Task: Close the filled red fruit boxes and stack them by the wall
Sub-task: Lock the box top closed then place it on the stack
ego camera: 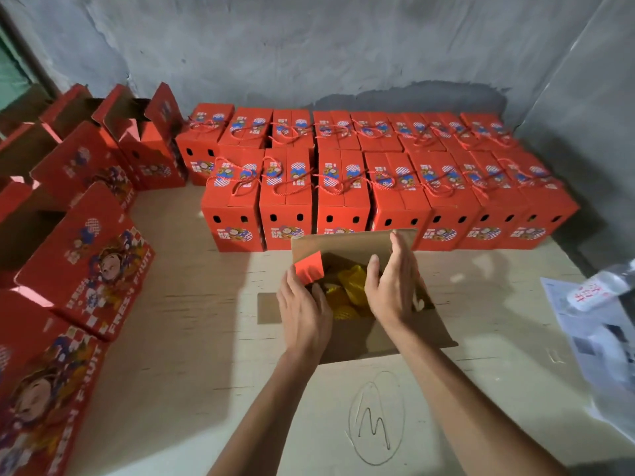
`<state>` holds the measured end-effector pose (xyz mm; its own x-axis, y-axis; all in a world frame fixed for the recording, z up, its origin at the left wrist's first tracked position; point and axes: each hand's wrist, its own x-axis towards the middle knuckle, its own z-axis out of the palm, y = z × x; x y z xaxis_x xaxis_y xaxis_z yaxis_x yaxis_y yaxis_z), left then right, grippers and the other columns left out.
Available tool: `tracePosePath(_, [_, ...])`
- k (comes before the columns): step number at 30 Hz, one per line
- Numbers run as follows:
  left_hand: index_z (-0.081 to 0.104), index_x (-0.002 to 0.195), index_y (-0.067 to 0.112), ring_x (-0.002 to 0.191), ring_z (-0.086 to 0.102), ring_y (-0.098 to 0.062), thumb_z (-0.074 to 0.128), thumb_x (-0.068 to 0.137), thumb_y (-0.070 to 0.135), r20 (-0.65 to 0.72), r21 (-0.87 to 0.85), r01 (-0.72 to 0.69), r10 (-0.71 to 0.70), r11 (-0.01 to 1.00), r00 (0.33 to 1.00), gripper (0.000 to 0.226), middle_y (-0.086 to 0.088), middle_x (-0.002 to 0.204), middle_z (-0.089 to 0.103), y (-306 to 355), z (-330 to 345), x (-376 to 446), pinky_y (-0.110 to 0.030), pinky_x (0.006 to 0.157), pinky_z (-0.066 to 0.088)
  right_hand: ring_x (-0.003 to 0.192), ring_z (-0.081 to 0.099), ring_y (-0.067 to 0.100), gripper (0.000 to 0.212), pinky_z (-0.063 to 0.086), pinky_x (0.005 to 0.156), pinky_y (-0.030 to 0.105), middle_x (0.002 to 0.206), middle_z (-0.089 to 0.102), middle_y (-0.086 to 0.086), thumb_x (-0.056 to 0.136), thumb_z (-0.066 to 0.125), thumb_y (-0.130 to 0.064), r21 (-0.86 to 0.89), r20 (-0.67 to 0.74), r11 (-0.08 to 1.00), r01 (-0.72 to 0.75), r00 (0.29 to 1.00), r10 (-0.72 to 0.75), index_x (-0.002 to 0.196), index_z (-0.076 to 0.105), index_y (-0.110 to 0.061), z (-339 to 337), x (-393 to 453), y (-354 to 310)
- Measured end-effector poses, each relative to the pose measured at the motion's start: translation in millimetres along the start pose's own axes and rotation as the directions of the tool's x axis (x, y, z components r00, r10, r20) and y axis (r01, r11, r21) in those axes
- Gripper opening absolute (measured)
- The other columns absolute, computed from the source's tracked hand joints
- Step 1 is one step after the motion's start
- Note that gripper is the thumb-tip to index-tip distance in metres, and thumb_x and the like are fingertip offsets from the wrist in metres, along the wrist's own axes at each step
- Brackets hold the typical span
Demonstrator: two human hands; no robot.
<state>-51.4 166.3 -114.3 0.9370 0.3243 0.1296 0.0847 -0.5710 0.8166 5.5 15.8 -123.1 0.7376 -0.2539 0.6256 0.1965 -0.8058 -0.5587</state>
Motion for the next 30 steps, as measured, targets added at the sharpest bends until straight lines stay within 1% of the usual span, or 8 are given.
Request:
tracePosePath(5, [0.04, 0.15, 0.011, 0.129, 0.044, -0.042, 0.038, 0.108, 0.017, 0.19, 0.155, -0.023, -0.007, 0.988, 0.982, 0.042, -0.018, 0.152, 0.036, -11, 7, 20, -0.049, 0.107, 0.038, 0.123, 0.062, 0.037, 0.041, 0.052, 0.1, 0.048, 0.138, 0.061, 0.022, 0.105, 0.048, -0.007, -0.093, -0.089, 0.994, -0.053, 0.995, 0.045, 0.145, 0.049, 0.003, -17, 21, 50])
tracePosePath(7, [0.032, 0.155, 0.012, 0.128, 0.045, -0.044, 0.038, 0.105, 0.011, 0.253, 0.21, -0.054, -0.002, 0.976, 0.967, 0.05, -0.019, 0.151, 0.035, -18, 10, 25, -0.052, 0.105, 0.042, 0.125, 0.061, 0.038, 0.053, 0.055, 0.096, 0.049, 0.147, 0.054, 0.021, 0.105, 0.047, -0.008, -0.084, 0.102, 0.959, -0.271, 0.955, 0.279, 0.157, 0.033, -0.006, -20, 25, 71])
tracePosePath(9, [0.03, 0.157, 0.012, 0.132, 0.043, -0.043, 0.035, 0.107, 0.011, 0.285, 0.177, -0.085, 0.032, 0.981, 0.958, 0.05, -0.019, 0.155, 0.033, -26, 11, 27, -0.054, 0.106, 0.044, 0.099, 0.07, 0.03, 0.059, 0.056, 0.068, 0.037, 0.141, 0.062, 0.013, 0.108, 0.042, -0.021, -0.236, 0.352, 0.876, -0.421, 0.803, 0.481, 0.162, 0.018, -0.025, -17, 26, 88])
tracePosePath(12, [0.031, 0.155, 0.013, 0.127, 0.049, -0.04, 0.03, 0.11, 0.021, 0.25, 0.079, -0.084, 0.062, 0.993, 0.966, 0.046, -0.015, 0.152, 0.038, -34, 12, 34, -0.048, 0.099, 0.049, 0.06, 0.054, 0.009, 0.057, 0.033, 0.045, 0.025, 0.134, 0.067, 0.003, 0.11, 0.035, -0.033, -0.333, 0.469, 0.886, -0.323, 0.759, 0.453, 0.161, 0.012, -0.034, -5, 26, 98])
tracePosePath(17, [0.0, 0.161, 0.002, 0.145, 0.037, -0.037, 0.035, 0.11, 0.015, 0.248, 0.058, -0.106, 0.089, 0.993, 0.965, 0.063, -0.023, 0.164, 0.026, -28, 18, 61, -0.043, 0.111, 0.039, 0.12, 0.064, 0.03, 0.059, 0.04, 0.069, 0.029, 0.163, 0.04, -0.001, 0.111, 0.034, -0.033, -0.176, 0.478, 0.913, -0.369, 0.779, 0.407, 0.162, 0.006, -0.04, -1, 36, 104])
tracePosePath(21, [-0.007, 0.161, 0.004, 0.15, 0.032, -0.035, 0.04, 0.108, 0.015, 0.176, 0.002, -0.117, 0.115, 0.993, 0.978, 0.072, -0.017, 0.17, 0.013, -23, 27, 63, -0.05, 0.112, 0.043, 0.131, 0.057, 0.029, 0.071, 0.05, 0.07, 0.033, 0.165, 0.035, 0.001, 0.106, 0.049, -0.014, -0.006, 0.381, 0.963, -0.271, 0.889, 0.253, 0.162, 0.013, -0.038, -4, 47, 104])
tracePosePath(25, [-0.005, 0.162, 0.006, 0.153, 0.024, -0.04, 0.048, 0.103, 0.008, 0.047, -0.012, -0.11, 0.11, 0.994, 0.993, 0.08, -0.015, 0.171, 0.006, -24, 36, 59, -0.061, 0.112, 0.038, 0.122, 0.063, 0.022, 0.054, 0.058, 0.086, 0.039, 0.143, 0.06, 0.004, 0.098, 0.066, -0.023, 0.13, 0.298, 0.956, -0.263, 0.93, 0.215, 0.146, 0.042, -0.03, -11, 46, 105])
tracePosePath(30, [0.027, 0.153, 0.028, 0.143, 0.043, -0.027, 0.055, 0.103, 0.014, 0.029, -0.056, -0.169, 0.171, 0.984, 0.985, 0.059, -0.005, 0.159, 0.037, -27, 32, 52, -0.057, 0.109, 0.046, 0.086, 0.062, -0.014, 0.024, 0.046, 0.067, 0.002, 0.135, 0.066, 0.0, 0.093, 0.053, -0.039, 0.381, 0.361, 0.814, -0.439, 0.881, 0.306, 0.112, 0.059, -0.026, -19, 48, 108])
